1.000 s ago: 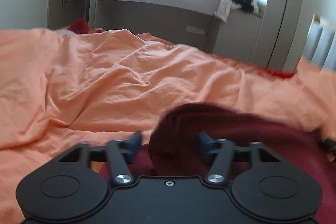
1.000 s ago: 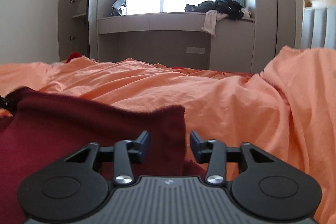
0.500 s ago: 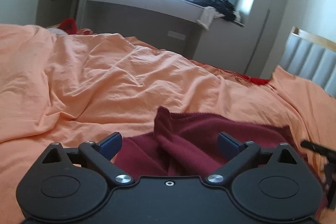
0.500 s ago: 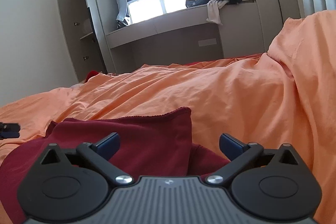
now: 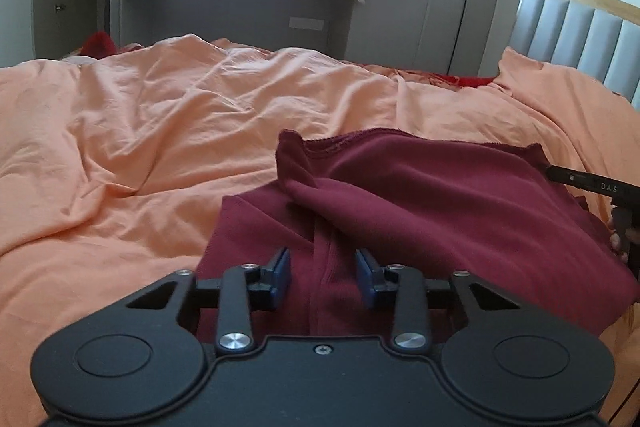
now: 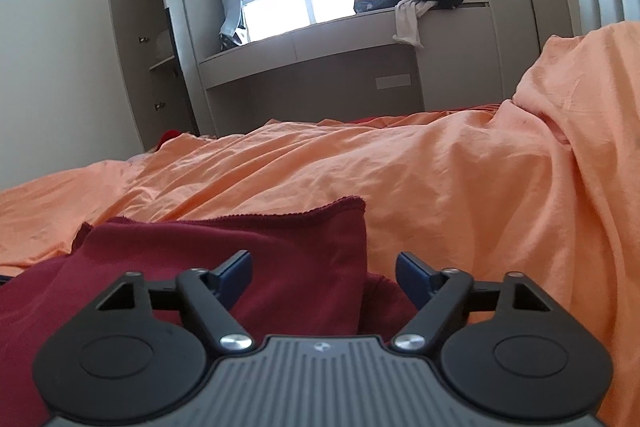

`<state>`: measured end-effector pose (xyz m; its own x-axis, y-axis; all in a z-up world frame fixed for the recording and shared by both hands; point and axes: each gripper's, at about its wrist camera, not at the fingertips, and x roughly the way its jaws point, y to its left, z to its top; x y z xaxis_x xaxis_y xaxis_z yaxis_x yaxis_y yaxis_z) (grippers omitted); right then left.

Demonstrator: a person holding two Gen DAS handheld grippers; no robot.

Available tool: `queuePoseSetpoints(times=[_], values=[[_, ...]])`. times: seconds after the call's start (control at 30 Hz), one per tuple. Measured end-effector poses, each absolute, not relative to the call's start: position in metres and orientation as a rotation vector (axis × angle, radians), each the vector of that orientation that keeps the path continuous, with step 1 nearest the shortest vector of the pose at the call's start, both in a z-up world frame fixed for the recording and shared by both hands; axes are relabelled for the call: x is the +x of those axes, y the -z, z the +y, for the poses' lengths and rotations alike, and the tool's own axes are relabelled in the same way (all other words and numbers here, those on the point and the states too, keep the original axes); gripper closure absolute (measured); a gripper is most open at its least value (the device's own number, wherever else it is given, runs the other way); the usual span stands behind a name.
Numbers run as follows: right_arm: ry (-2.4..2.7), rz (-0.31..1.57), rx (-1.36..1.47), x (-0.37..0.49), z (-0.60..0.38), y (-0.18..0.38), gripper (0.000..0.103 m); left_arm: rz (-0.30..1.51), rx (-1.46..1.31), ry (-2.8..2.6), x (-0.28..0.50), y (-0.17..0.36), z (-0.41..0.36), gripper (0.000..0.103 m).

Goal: Fold small clothes

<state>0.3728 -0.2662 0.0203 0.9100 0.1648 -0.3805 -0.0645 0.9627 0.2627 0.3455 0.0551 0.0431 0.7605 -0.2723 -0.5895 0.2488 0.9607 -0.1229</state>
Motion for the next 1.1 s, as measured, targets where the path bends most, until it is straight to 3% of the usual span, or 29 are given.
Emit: queuePoseSetpoints(times=[0.1, 0.13, 0.2, 0.27, 0.3, 0.47, 0.67, 1.1], values=[[-0.127, 0.425, 0.243, 0.376, -0.265, -0.018, 0.032, 0.658, -0.051, 0.292, 0.346, -0.041, 0.051, 0.097], [-0.127, 0.427, 0.241, 0.377, -0.265, -0.018, 0.036, 0.65, -0.05, 0.259, 0.345, -0.042, 0.049, 0.098], [-0.126, 0.428, 0.24, 0.377, -0.264, -0.017, 0.069, 0.606, -0.052, 0.185, 0.339, -0.046, 0.046, 0.099], [-0.114, 0.425, 0.244, 0.376, -0.265, -0.017, 0.089, 0.55, -0.05, 0.145, 0.331, -0.053, 0.044, 0.099], [-0.11, 0.42, 0.247, 0.376, -0.266, -0.017, 0.093, 0.52, -0.042, 0.122, 0.327, -0.057, 0.042, 0.099], [-0.067, 0.401, 0.241, 0.369, -0.267, -0.023, 0.097, 0.453, -0.073, 0.032, 0.309, -0.069, 0.046, 0.099], [-0.03, 0.439, 0.231, 0.369, -0.267, -0.02, 0.097, 0.584, -0.138, 0.02, 0.317, -0.043, 0.06, 0.099], [-0.035, 0.442, 0.252, 0.367, -0.272, -0.016, 0.094, 0.57, -0.112, 0.019, 0.313, -0.04, 0.055, 0.098]])
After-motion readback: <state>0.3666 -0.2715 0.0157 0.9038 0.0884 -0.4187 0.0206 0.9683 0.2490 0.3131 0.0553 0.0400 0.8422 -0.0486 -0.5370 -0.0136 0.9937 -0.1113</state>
